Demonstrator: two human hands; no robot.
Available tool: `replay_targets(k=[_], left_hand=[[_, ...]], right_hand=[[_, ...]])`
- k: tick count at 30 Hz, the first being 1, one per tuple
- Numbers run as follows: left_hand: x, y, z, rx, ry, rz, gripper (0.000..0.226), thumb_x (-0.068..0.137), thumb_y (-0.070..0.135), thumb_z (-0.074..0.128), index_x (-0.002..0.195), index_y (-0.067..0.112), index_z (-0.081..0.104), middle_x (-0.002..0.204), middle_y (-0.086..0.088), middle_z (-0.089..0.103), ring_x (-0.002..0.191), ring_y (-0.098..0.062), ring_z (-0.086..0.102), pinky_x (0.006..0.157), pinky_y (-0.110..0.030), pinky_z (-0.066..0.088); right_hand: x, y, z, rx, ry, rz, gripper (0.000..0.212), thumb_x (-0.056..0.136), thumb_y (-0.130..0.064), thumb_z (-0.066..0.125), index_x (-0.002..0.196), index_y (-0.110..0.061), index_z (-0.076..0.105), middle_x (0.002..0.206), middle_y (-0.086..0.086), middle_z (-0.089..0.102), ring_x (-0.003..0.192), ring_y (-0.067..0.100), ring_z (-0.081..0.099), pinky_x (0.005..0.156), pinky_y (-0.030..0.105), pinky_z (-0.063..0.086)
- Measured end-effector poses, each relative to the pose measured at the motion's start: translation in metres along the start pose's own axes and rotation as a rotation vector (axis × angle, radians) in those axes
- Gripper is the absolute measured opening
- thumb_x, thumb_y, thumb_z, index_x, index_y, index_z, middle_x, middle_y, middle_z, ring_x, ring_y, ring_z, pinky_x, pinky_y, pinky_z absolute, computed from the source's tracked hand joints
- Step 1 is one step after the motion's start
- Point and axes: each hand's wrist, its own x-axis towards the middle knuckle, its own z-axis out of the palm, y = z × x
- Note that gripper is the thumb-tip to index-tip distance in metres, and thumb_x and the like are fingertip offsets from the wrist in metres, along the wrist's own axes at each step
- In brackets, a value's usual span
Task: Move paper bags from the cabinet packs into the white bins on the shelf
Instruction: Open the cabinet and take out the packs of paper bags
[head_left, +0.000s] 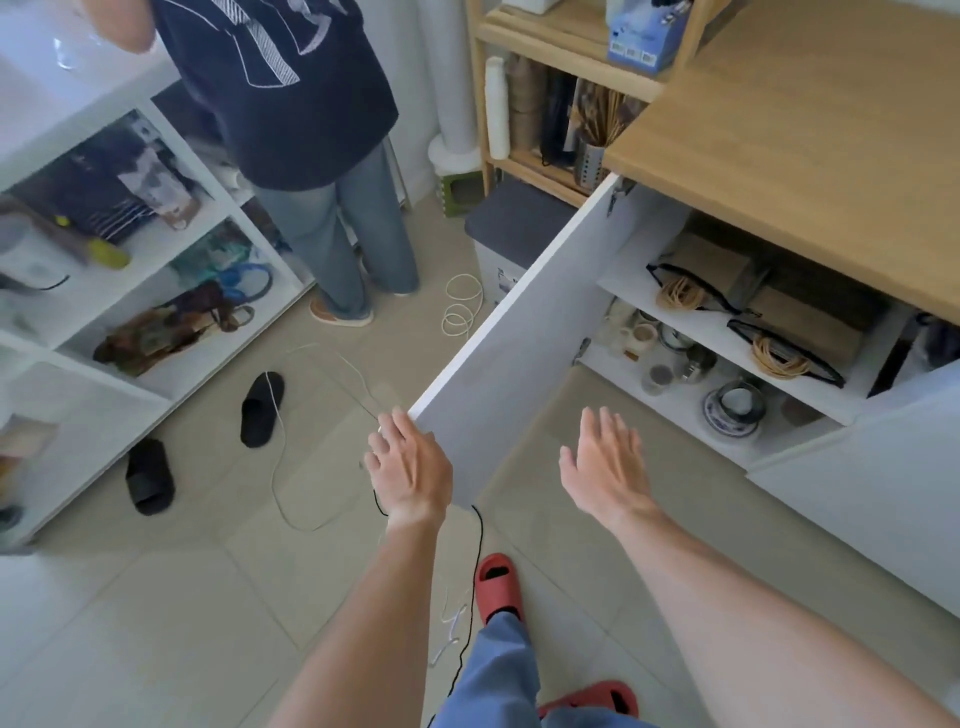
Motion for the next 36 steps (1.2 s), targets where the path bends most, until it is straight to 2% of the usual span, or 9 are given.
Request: replay_targets(k=[4,10,16,19,22,27,31,34,36], left_hand=[[0.037,-0.002,-0.006,0.015,-0.046,-0.097,0.070,0.098,0.039,0.040,0.152,0.003,0.012,0.160,-0.017,0.015,0.143,-0.036,0.018,0.115,-0.046,0.019],[0.076,0.002,-0.013,0.044,-0.028,-0.135,0.087,0.094,0.041,0.044,0.152,-0.003,-0.002,0.162,-0.023,0.002,0.148,-0.039,0.003,0.118,-0.052,0.007],[0.094,0.031,0.004,0.065,0.048,-0.020,0.098,0.084,0.029,0.062,0.150,-0.009,0.002,0.158,-0.030,0.007,0.146,-0.044,0.003,0.116,-0.055,0.006],[0.098,0.056,0.014,0.103,0.113,0.279,0.090,0.081,0.015,0.061,0.153,-0.003,0.011,0.160,-0.025,0.011,0.149,-0.038,0.008,0.118,-0.051,0.001],[0.098,0.110,0.032,0.024,0.029,0.572,0.074,0.085,0.018,0.056,0.151,0.004,0.024,0.159,-0.021,0.022,0.147,-0.035,0.018,0.118,-0.051,0.013],[0.137,0.236,0.086,-0.174,-0.094,0.626,0.054,0.095,0.018,0.050,0.146,0.007,0.036,0.153,-0.020,0.035,0.141,-0.034,0.030,0.114,-0.046,0.025],[0.188,0.332,0.146,-0.219,-0.168,0.700,0.043,0.099,0.017,0.043,0.140,0.007,0.048,0.137,-0.016,0.053,0.127,-0.034,0.047,0.105,-0.045,0.036],[0.220,0.398,0.181,-0.252,-0.151,0.799,0.040,0.100,0.018,0.043,0.137,0.007,0.052,0.129,-0.018,0.060,0.119,-0.035,0.055,0.100,-0.044,0.042],[0.235,0.432,0.199,-0.253,-0.137,0.834,0.039,0.100,0.019,0.044,0.134,0.006,0.054,0.123,-0.018,0.062,0.114,-0.033,0.057,0.096,-0.042,0.045]], right_hand=[[0.026,-0.026,-0.003,0.035,-0.004,-0.008,0.068,0.103,-0.038,0.039,0.157,-0.004,0.014,0.164,0.019,0.015,0.152,0.030,0.012,0.123,0.044,0.010],[0.057,-0.037,-0.015,0.090,0.009,0.044,0.068,0.104,-0.038,0.038,0.157,-0.005,0.013,0.165,0.018,0.012,0.153,0.030,0.010,0.123,0.044,0.007],[0.077,-0.005,-0.023,0.151,0.025,0.206,0.066,0.105,-0.038,0.035,0.158,-0.006,0.011,0.166,0.017,0.008,0.153,0.029,0.006,0.122,0.043,0.003],[0.091,0.022,-0.028,0.176,0.034,0.282,0.066,0.105,-0.038,0.035,0.158,-0.006,0.011,0.166,0.017,0.007,0.153,0.029,0.005,0.123,0.043,0.004],[0.114,0.053,-0.034,0.182,0.061,0.332,0.066,0.105,-0.037,0.036,0.158,-0.005,0.012,0.165,0.020,0.008,0.152,0.032,0.007,0.124,0.045,0.005],[0.204,0.125,-0.033,0.133,0.191,0.384,0.061,0.102,-0.036,0.043,0.152,-0.005,0.026,0.157,0.025,0.024,0.145,0.038,0.024,0.119,0.050,0.019],[0.288,0.184,-0.018,0.150,0.258,0.388,0.050,0.101,-0.032,0.046,0.142,-0.005,0.039,0.137,0.024,0.044,0.121,0.038,0.047,0.102,0.047,0.041],[0.345,0.223,-0.006,0.242,0.315,0.449,0.046,0.099,-0.032,0.051,0.136,-0.008,0.045,0.131,0.021,0.047,0.114,0.038,0.053,0.093,0.051,0.049],[0.379,0.246,0.001,0.304,0.363,0.492,0.052,0.098,-0.035,0.051,0.143,-0.012,0.039,0.138,0.021,0.045,0.118,0.040,0.053,0.094,0.052,0.051]])
